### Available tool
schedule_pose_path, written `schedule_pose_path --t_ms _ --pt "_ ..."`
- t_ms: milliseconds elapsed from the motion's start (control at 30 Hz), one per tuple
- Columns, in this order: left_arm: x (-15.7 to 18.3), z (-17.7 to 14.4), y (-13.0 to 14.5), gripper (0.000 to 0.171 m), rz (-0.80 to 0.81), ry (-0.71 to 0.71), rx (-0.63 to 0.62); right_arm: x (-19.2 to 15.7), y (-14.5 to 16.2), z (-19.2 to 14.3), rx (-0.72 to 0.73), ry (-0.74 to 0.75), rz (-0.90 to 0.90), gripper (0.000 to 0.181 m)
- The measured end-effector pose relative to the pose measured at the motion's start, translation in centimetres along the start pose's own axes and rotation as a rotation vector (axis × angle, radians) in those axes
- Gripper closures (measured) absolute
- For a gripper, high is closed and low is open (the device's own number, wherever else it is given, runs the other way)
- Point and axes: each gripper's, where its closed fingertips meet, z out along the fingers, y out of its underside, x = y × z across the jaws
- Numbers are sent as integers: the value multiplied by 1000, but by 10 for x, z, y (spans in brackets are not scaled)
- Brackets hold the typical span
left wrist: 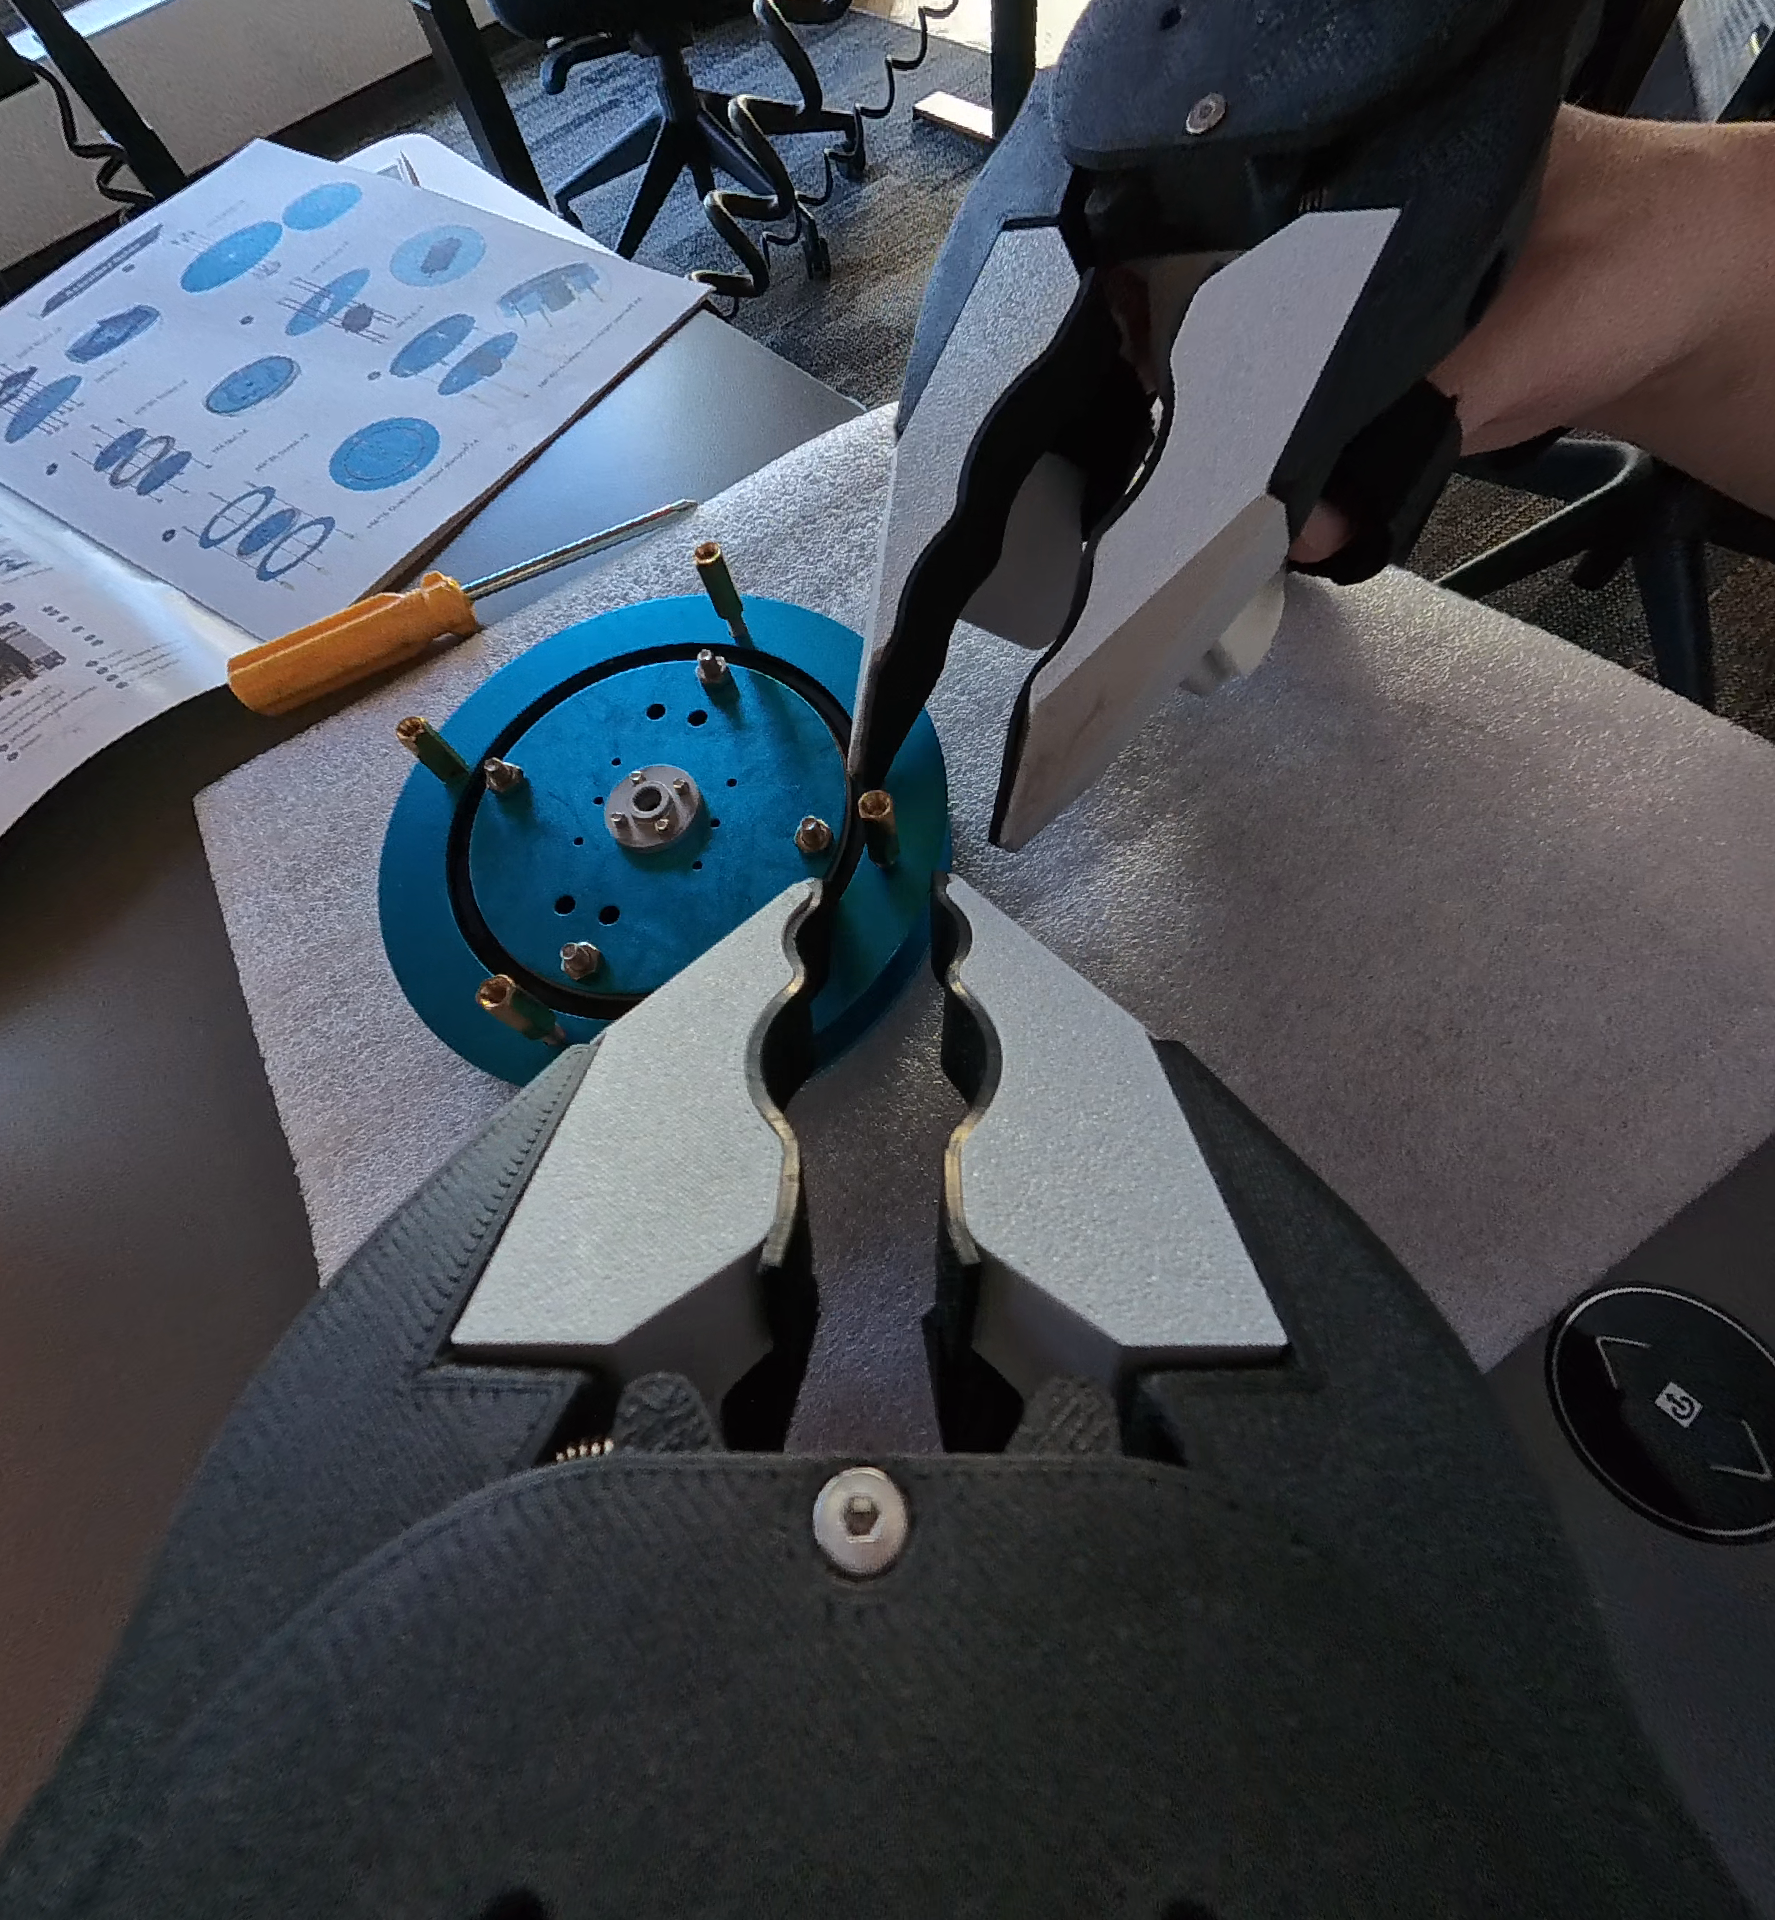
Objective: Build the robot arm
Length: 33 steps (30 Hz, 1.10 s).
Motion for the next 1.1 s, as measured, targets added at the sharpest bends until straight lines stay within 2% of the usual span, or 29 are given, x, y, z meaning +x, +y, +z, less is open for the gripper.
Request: schedule_pose_path --t_ms 233,400,733,933,1100 --pt "0 0 0 155 0 5 0 -1 -1 -1 13 -8 8 151" --pt "1 0 0 155 3 2 -1 -6 -15 -1 89 -59 38 148" --pt "1 0 0 155 2 3 -1 -15 -6 9 -23 -46 -52 144" --pt "2 0 0 155 1 4 -1 -15 -9 1 -2 -16 -47 149" --pt "2 0 0 155 0 5 -1 -12 -14 7 16 -10 -44 146"
